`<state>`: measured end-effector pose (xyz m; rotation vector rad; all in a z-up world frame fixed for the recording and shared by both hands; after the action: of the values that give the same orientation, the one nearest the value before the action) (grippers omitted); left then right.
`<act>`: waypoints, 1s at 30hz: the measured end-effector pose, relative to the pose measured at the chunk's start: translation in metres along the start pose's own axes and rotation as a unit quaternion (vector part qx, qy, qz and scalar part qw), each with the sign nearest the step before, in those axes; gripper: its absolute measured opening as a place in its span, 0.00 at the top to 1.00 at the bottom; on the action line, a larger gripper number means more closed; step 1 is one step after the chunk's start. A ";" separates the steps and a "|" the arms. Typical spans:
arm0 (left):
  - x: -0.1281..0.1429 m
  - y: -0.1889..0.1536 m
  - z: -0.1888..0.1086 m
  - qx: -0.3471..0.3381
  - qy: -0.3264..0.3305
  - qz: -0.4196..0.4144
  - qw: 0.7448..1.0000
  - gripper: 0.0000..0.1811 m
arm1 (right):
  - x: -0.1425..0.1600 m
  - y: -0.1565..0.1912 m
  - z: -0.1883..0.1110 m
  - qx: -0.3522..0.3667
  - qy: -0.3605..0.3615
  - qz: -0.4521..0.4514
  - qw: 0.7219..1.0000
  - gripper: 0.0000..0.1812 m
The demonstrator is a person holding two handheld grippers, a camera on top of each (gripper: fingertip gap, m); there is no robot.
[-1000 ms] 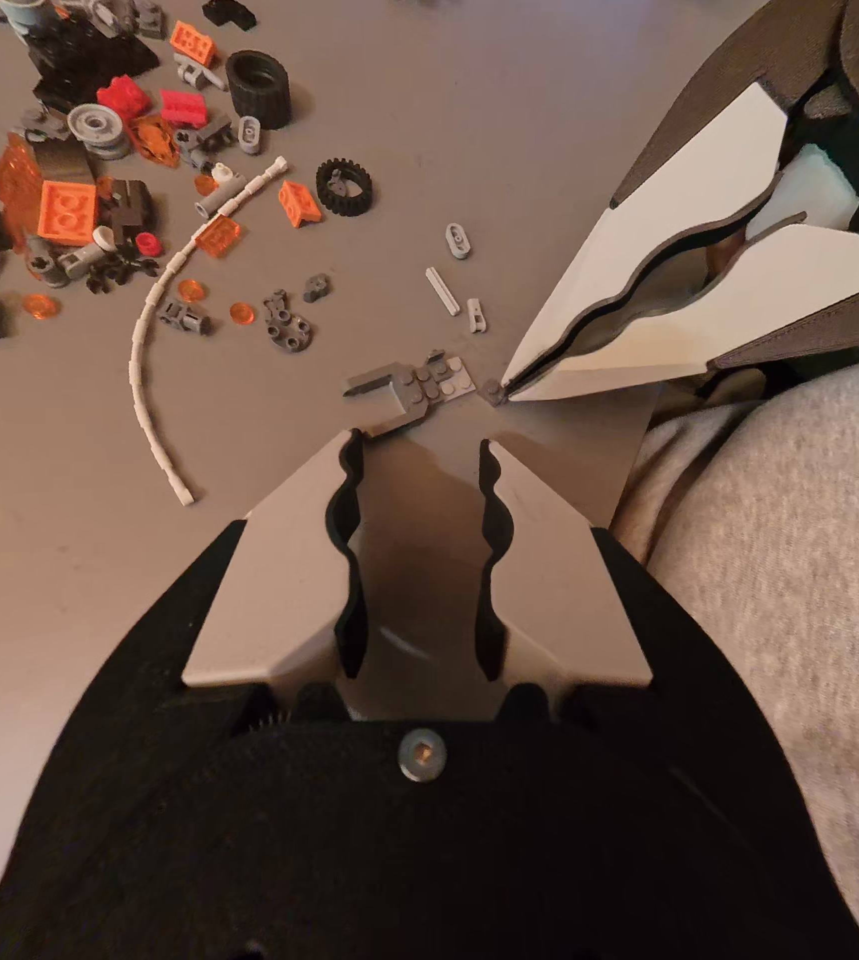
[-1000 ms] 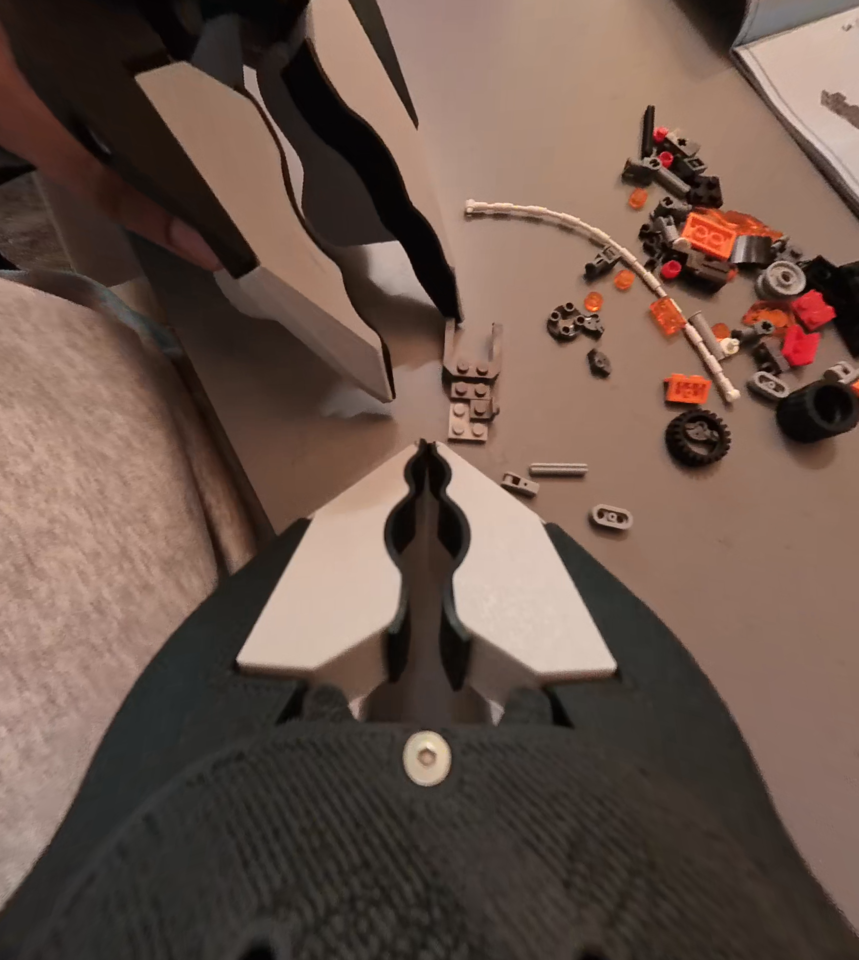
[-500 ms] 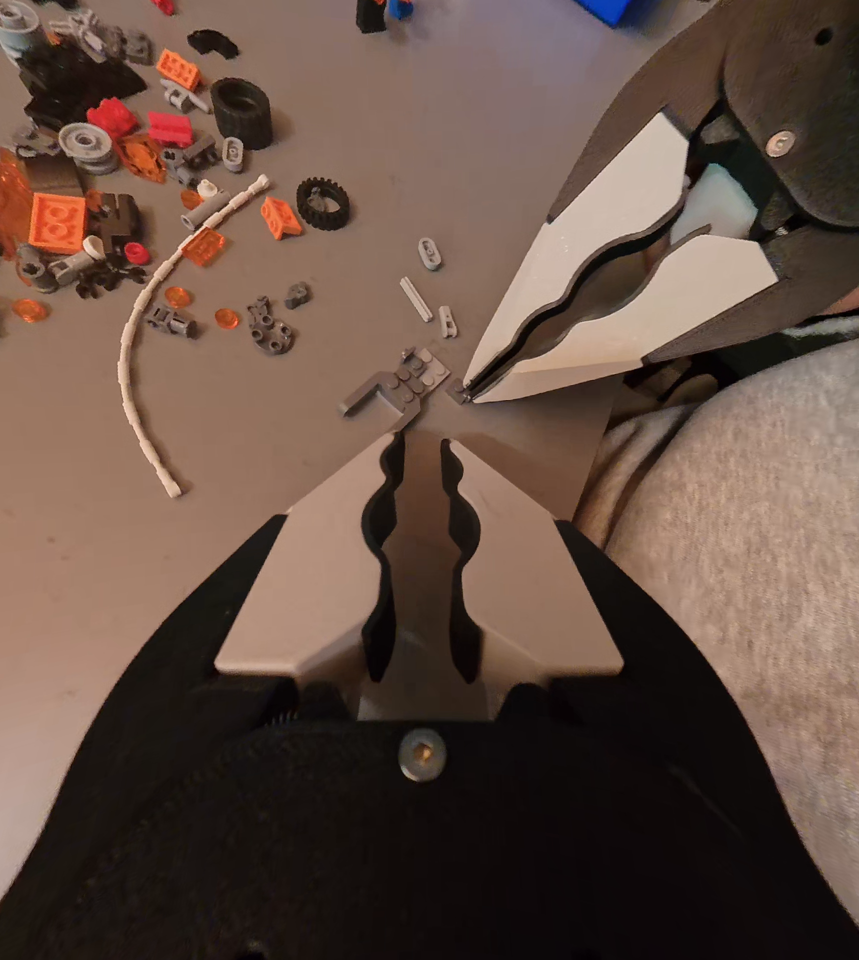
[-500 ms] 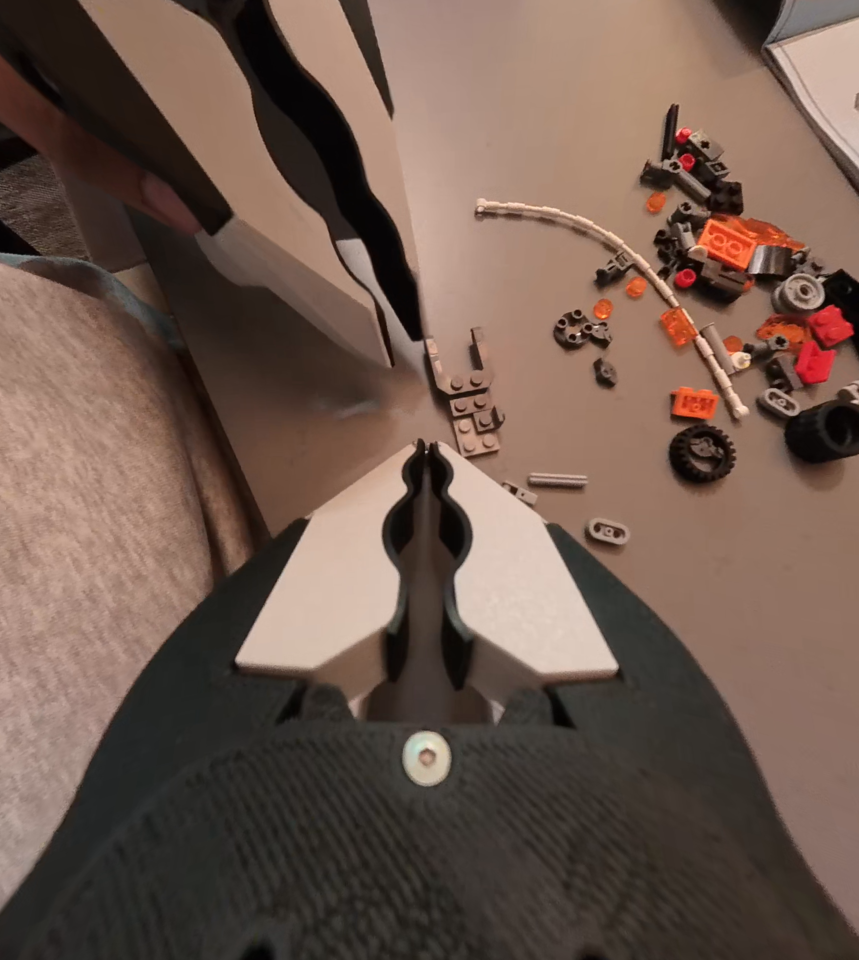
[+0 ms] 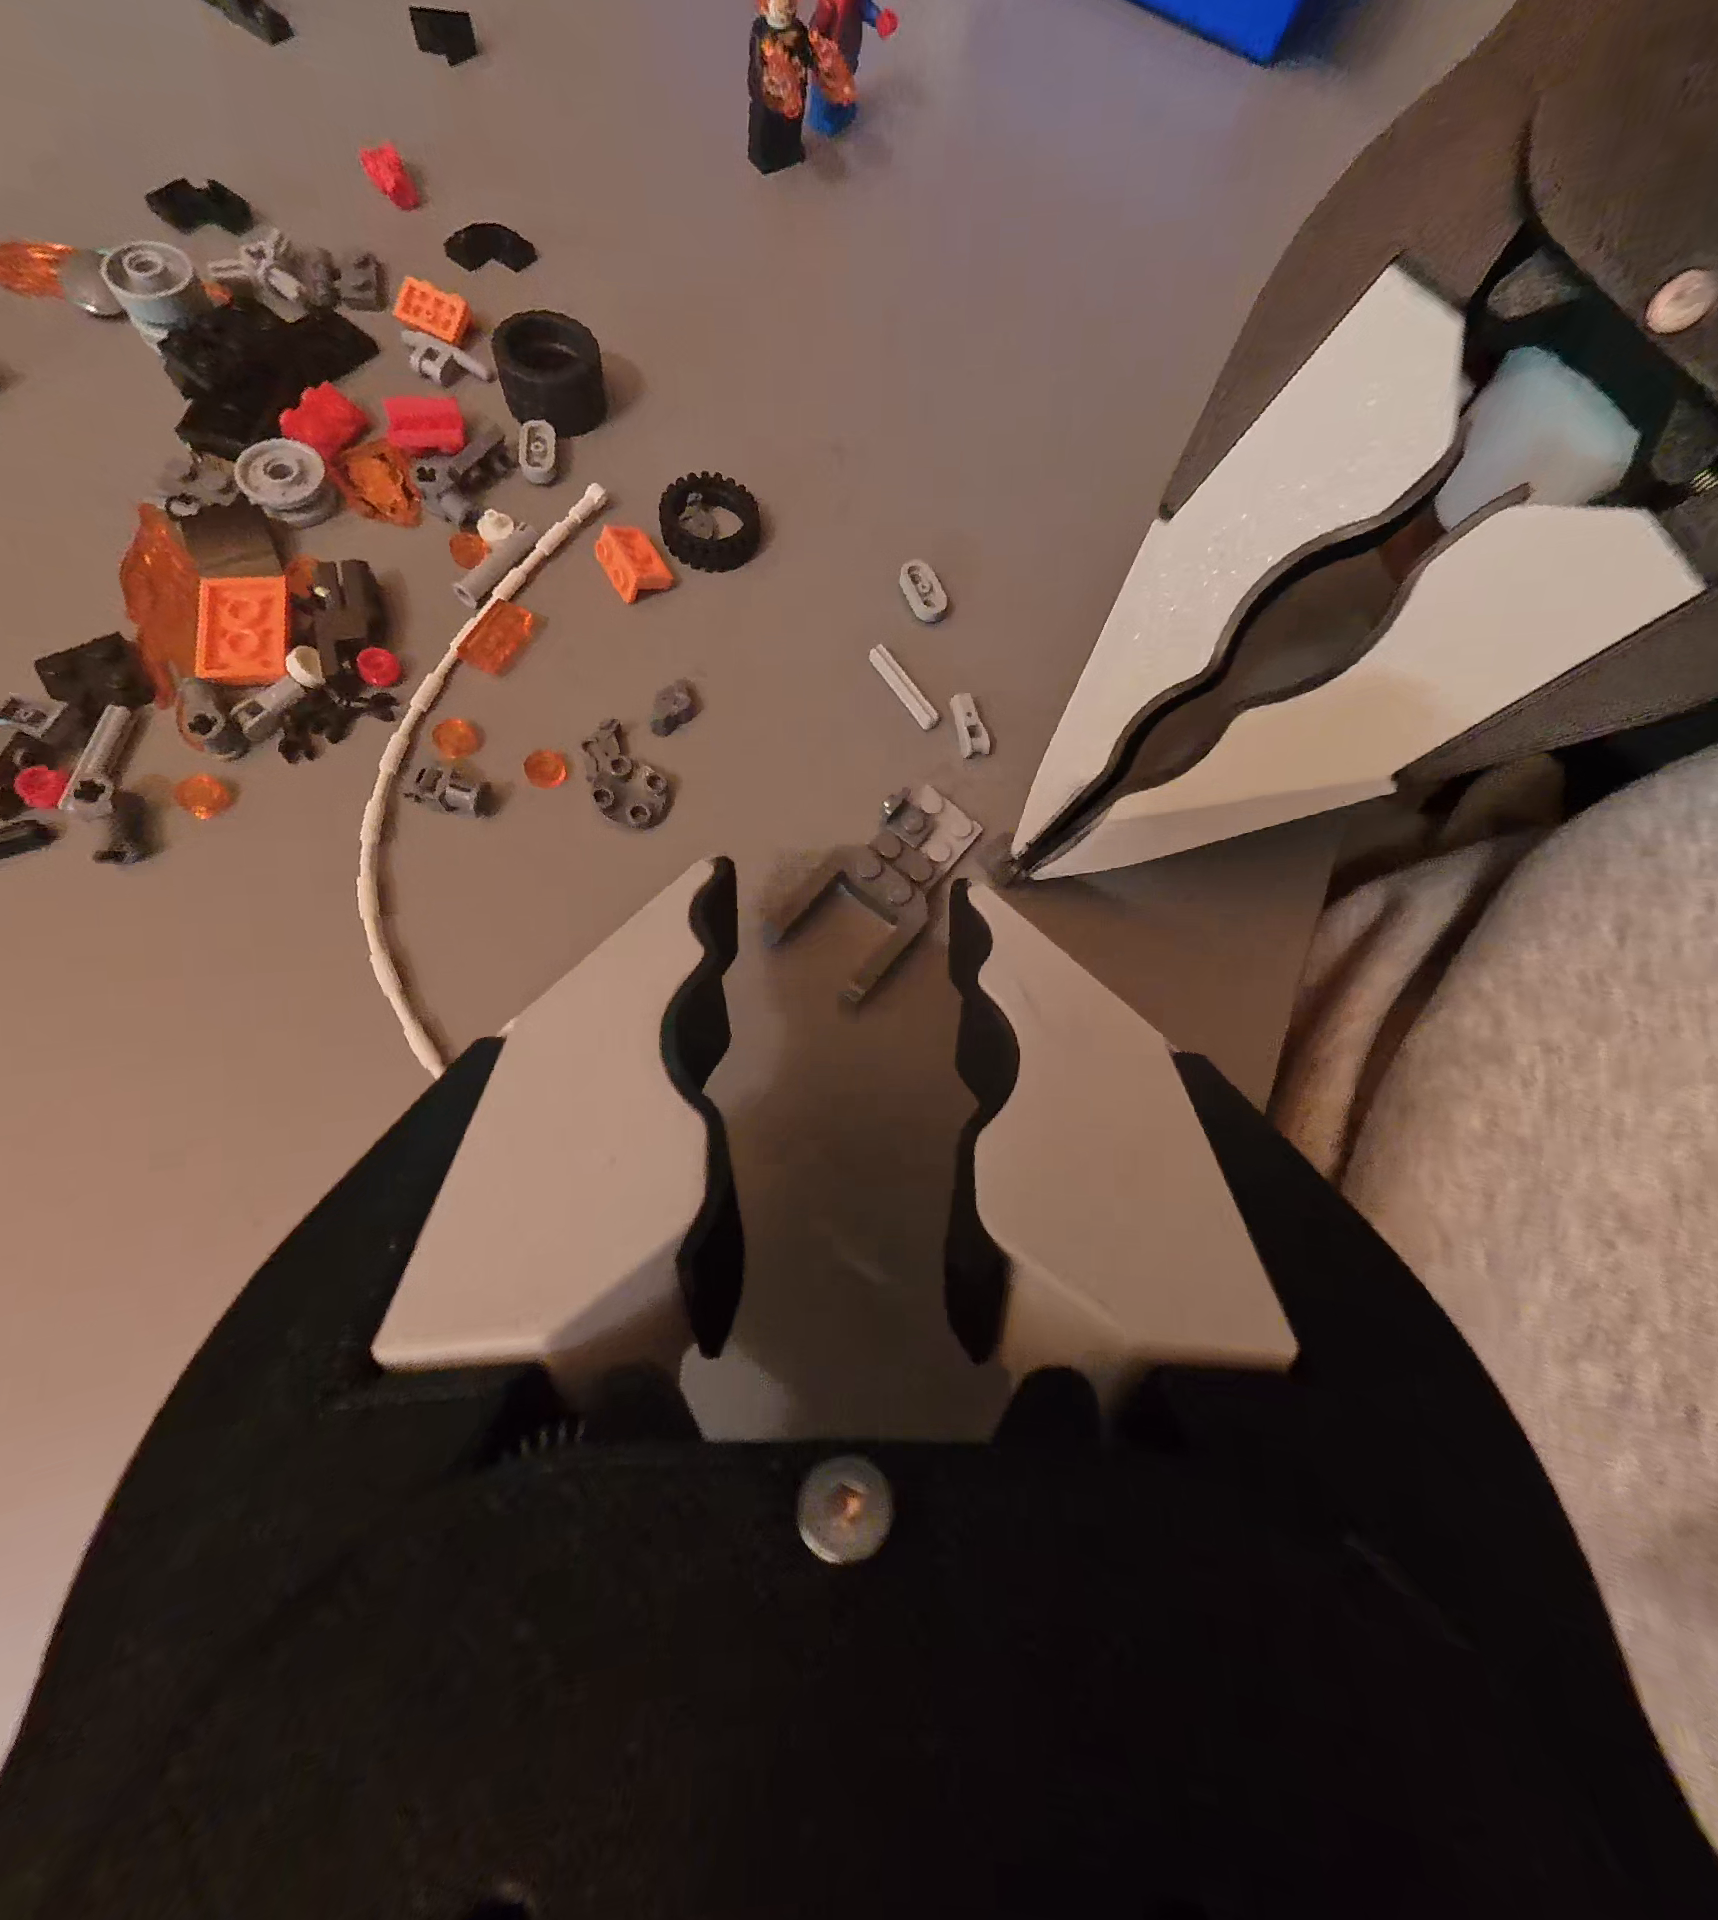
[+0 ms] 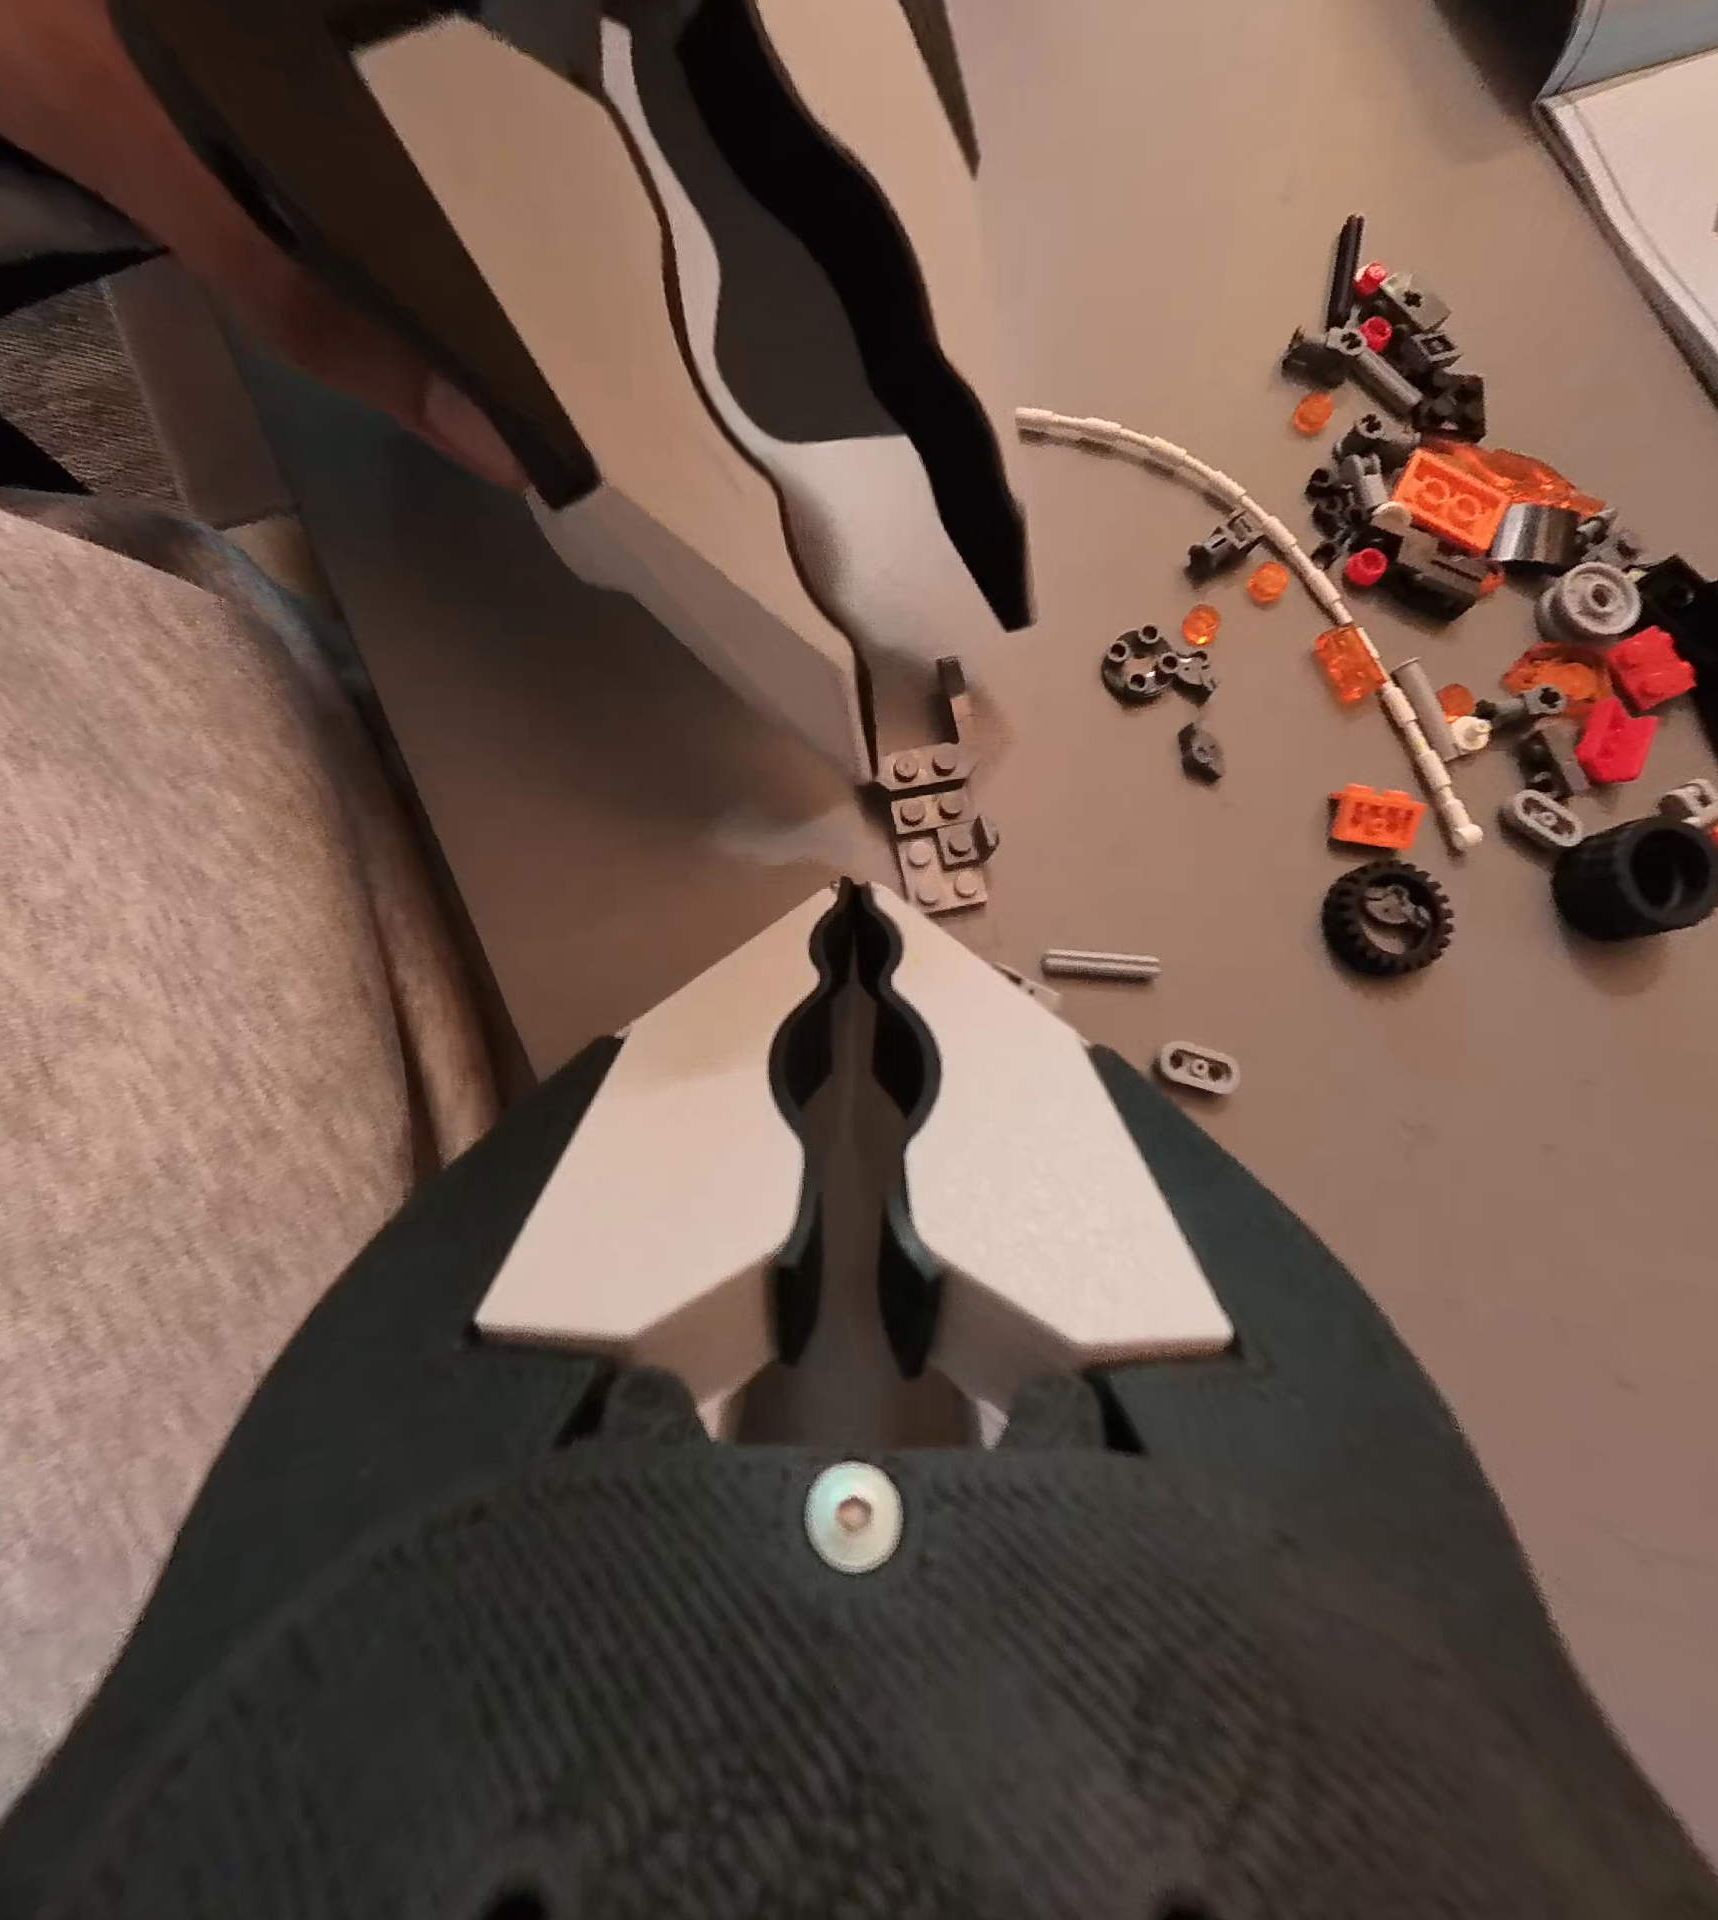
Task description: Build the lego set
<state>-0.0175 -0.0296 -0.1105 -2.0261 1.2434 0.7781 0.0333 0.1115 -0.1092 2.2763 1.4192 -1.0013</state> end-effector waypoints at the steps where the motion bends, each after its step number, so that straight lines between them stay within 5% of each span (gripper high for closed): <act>1: 0.001 0.001 0.002 -0.003 0.007 0.004 1.000 0.78 | -0.001 0.000 -0.001 0.006 -0.002 -0.005 1.000 1.00; 13: 0.002 0.002 0.009 0.013 0.029 0.021 0.999 0.77 | 0.000 -0.018 -0.002 -0.048 -0.073 -0.030 0.996 1.00; 30: -0.001 0.004 0.018 0.066 0.057 0.025 0.996 0.87 | 0.000 -0.029 0.007 -0.116 -0.040 -0.068 0.990 1.00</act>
<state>-0.0246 -0.0167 -0.1213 -1.9622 1.3759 0.5949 0.0053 0.1216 -0.1104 1.9759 1.5845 -0.9011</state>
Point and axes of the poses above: each gripper's, where its closed fingertips meet, z out along the fingers, x out of its underside, y = z × x across the jaws, the point moved 10 cm from there along -z, back along the fingers, and after that the axes turned 5 degrees about -z, right-handed, at the moved point
